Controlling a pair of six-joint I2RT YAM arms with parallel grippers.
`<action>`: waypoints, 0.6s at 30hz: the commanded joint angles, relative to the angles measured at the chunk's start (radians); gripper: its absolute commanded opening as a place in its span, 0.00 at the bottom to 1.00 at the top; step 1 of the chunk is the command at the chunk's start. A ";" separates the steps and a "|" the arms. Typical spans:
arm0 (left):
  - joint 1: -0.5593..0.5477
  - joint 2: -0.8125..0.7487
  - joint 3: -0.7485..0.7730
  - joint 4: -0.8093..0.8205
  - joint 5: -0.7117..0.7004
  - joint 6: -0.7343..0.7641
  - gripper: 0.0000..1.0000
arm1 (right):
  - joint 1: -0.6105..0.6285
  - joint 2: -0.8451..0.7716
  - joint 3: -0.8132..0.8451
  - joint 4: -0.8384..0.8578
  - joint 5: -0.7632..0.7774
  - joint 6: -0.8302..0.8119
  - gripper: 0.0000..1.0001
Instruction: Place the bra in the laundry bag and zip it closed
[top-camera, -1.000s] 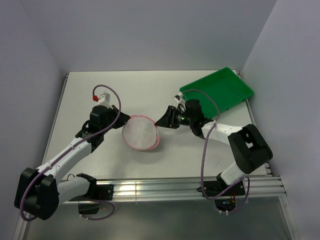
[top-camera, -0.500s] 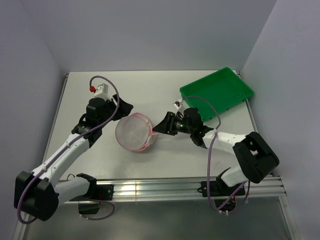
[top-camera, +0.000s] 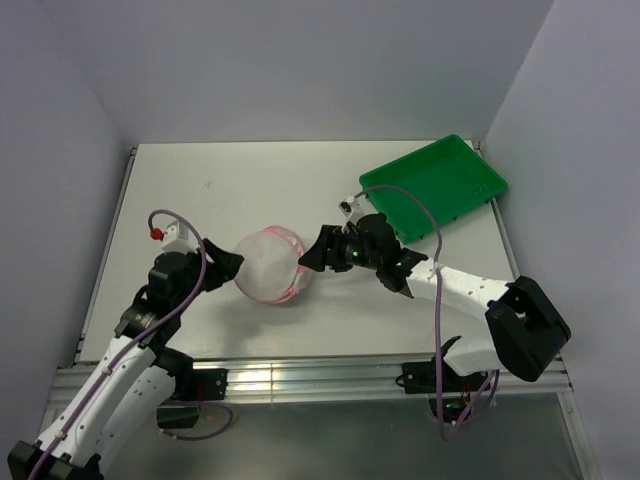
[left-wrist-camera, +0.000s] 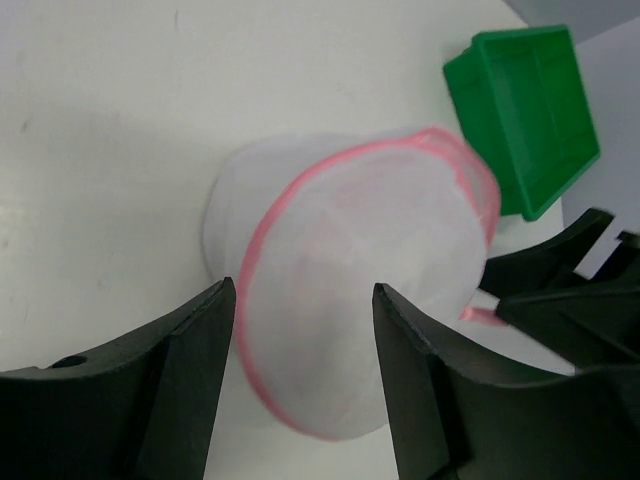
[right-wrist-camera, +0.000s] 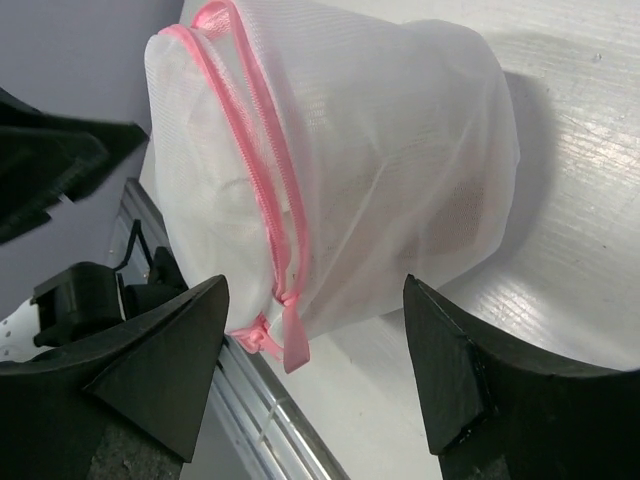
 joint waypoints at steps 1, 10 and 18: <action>-0.005 -0.092 -0.080 -0.050 0.039 -0.097 0.63 | 0.023 -0.010 0.063 -0.066 0.045 -0.069 0.78; -0.005 -0.102 -0.129 0.017 0.123 -0.118 0.47 | 0.042 0.059 0.127 -0.067 -0.017 -0.056 0.80; -0.005 -0.048 -0.117 0.096 0.141 -0.095 0.22 | 0.043 0.102 0.123 -0.028 -0.020 -0.011 0.64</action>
